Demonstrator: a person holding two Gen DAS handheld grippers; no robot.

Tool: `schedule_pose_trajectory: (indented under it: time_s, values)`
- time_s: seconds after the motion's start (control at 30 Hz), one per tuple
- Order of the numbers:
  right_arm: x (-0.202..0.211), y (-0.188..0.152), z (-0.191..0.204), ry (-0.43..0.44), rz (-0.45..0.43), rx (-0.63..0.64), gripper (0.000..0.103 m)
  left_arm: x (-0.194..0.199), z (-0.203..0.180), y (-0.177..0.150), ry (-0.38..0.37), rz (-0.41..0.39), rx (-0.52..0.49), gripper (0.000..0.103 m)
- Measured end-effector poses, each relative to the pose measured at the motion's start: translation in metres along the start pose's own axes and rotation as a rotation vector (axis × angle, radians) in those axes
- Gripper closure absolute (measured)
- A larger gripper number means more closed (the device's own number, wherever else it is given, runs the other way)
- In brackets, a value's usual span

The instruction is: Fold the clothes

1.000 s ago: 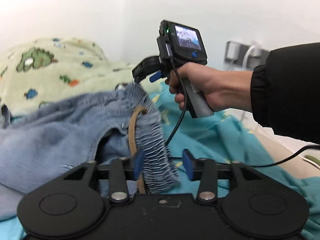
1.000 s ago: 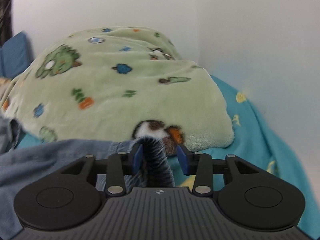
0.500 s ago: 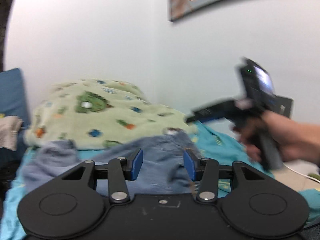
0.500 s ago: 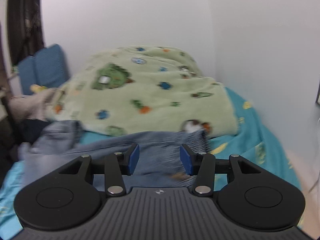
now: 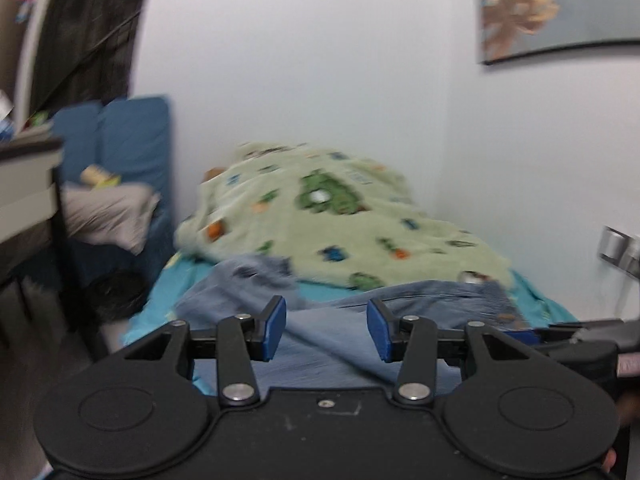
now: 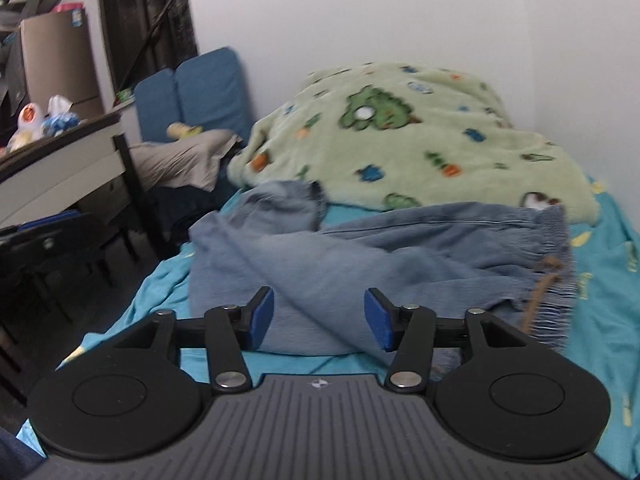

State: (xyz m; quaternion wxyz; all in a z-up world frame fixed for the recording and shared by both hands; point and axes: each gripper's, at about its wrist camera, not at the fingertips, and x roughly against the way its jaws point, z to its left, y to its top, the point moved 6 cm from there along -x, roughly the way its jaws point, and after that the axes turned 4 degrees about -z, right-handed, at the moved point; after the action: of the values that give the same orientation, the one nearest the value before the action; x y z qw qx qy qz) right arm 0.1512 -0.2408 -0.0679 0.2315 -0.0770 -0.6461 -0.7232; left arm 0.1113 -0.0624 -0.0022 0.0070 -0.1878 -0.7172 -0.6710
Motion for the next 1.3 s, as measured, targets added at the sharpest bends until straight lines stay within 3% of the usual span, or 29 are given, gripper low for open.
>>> schedule_pose_trajectory:
  time_s: [0.07, 0.17, 0.33, 0.47, 0.53, 0.57, 0.67, 0.7, 0.8, 0.93, 1.1, 1.3]
  values:
    - [-0.016, -0.002, 0.010, 0.007, 0.014, 0.035, 0.035, -0.013, 0.018, -0.007, 0.001, 0.045, 0.085, 0.061]
    - [-0.055, -0.008, 0.016, 0.000, 0.043, 0.082, 0.035, -0.027, 0.042, -0.015, 0.026, 0.091, 0.168, 0.062]
    - [-0.118, -0.029, 0.018, 0.002, 0.071, 0.120, 0.035, -0.052, 0.065, -0.031, 0.097, 0.072, 0.089, 0.062]
    - [-0.142, -0.053, 0.021, -0.017, 0.062, 0.289, 0.036, -0.079, 0.075, -0.044, 0.108, 0.096, 0.117, 0.062]
    - [-0.141, -0.056, 0.023, -0.018, 0.034, 0.333, 0.038, -0.086, 0.077, -0.049, 0.108, 0.097, 0.116, 0.062]
    - [-0.140, -0.055, 0.023, -0.021, 0.020, 0.341, 0.045, -0.089, 0.077, -0.052, 0.110, 0.099, 0.110, 0.062]
    - [-0.135, -0.046, 0.025, -0.017, -0.017, 0.342, 0.079, -0.092, 0.077, -0.059, 0.103, 0.122, 0.099, 0.065]
    - [-0.134, -0.044, 0.027, -0.023, -0.028, 0.349, 0.091, -0.091, 0.077, -0.059, 0.094, 0.124, 0.106, 0.074]
    - [-0.130, -0.041, 0.036, -0.054, -0.031, 0.414, 0.101, -0.087, 0.076, -0.057, 0.070, 0.119, 0.121, 0.076]
    - [-0.112, -0.034, 0.044, -0.082, -0.063, 0.490, 0.101, -0.079, 0.075, -0.052, 0.066, 0.118, 0.139, 0.076]
    - [-0.059, -0.030, 0.050, -0.095, -0.085, 0.527, 0.101, -0.058, 0.075, -0.042, 0.049, 0.090, 0.214, 0.076]
    - [-0.015, -0.064, 0.051, -0.091, 0.049, 0.496, 0.101, -0.031, 0.069, -0.030, 0.030, 0.054, 0.254, 0.076]
